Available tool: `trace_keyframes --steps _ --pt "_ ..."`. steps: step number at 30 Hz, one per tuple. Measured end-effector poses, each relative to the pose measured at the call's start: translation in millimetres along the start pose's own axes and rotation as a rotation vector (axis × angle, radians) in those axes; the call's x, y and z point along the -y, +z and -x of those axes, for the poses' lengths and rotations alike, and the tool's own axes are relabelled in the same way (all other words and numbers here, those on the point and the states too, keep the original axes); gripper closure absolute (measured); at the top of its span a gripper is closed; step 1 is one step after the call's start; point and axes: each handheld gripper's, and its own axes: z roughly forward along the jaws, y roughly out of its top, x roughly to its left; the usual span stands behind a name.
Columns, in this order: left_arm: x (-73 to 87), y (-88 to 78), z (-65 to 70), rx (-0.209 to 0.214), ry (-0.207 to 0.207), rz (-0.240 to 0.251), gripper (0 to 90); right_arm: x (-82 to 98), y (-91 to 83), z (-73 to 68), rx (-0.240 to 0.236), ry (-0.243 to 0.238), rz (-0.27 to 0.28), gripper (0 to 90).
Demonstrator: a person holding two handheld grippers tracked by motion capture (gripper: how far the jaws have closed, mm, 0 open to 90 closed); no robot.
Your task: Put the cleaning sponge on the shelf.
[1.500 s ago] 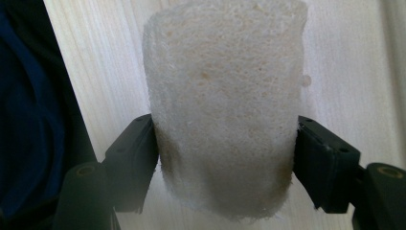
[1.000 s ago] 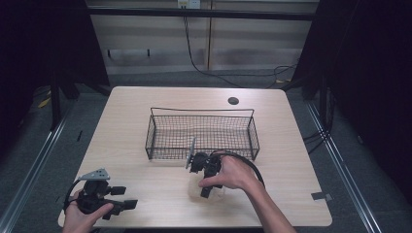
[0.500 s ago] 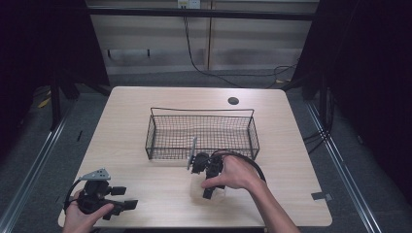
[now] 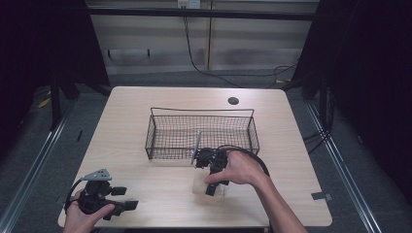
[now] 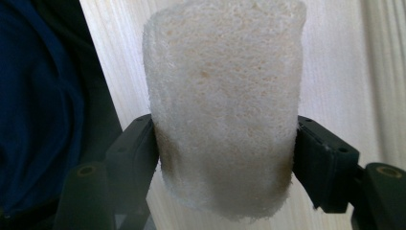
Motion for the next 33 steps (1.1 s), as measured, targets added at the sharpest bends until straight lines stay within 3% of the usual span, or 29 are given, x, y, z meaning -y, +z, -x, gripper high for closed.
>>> trace_keyframes --steps 23,33 --pt "0.0 0.1 -0.1 0.0 -0.002 -0.001 21.2 -2.7 -28.6 -4.8 0.037 -0.013 0.003 29.5" --pt "-0.1 -0.7 -0.5 -0.002 0.0 0.001 21.3 -4.6 -42.2 -2.4 0.041 0.024 0.013 29.5"
